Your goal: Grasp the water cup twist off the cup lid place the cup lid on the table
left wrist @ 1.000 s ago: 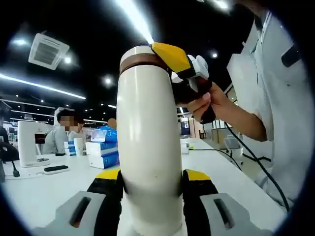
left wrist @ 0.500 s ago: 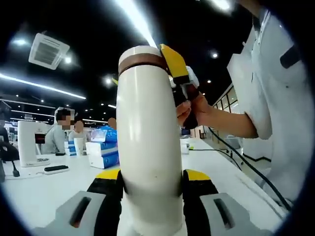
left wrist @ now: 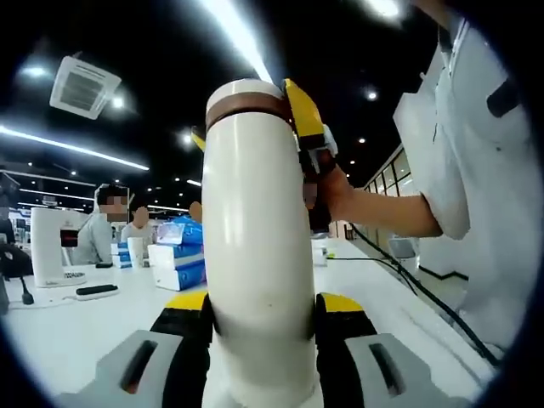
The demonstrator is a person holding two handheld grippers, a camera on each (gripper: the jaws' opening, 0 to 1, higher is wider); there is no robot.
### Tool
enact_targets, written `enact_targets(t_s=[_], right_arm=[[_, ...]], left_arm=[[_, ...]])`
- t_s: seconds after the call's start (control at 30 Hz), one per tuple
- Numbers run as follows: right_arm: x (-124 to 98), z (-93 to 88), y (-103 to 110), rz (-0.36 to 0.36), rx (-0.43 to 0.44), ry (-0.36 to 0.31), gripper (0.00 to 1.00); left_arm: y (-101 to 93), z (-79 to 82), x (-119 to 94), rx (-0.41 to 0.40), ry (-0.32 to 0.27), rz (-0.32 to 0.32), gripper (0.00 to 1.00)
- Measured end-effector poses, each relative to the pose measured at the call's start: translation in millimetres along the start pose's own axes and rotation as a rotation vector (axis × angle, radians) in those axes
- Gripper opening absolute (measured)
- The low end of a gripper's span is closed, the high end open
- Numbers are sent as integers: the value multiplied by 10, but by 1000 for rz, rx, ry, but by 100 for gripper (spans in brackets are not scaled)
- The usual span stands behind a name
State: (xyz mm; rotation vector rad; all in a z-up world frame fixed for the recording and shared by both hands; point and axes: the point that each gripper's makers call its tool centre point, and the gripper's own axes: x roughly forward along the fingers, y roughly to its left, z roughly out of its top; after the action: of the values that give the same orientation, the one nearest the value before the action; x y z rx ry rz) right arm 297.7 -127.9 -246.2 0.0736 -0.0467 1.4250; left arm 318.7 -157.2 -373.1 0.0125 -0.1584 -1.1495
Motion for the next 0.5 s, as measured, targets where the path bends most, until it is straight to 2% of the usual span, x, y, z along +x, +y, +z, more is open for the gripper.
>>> enact_targets(t_s=[0.1, 0.2, 0.23, 0.37, 0.43, 0.5], right_arm=[[-25, 28, 1, -68, -34, 24, 49], [-88, 85, -50, -150, -7, 33, 65], [-122, 100, -90, -205, 11, 39, 69], [-231, 114, -129, -331, 4, 80, 73], [-301, 33, -136, -379, 23, 120, 76], [-392, -59, -136, -439, 85, 138, 79]], left_arm=[[-2, -1, 2, 6, 1, -1, 49], [-5, -3, -1, 5, 2, 1, 49], [-5, -4, -1, 6, 3, 1, 49], [-10, -5, -3, 7, 4, 2, 49], [-10, -5, -3, 8, 4, 3, 49], [-12, -5, -3, 9, 4, 3, 49]])
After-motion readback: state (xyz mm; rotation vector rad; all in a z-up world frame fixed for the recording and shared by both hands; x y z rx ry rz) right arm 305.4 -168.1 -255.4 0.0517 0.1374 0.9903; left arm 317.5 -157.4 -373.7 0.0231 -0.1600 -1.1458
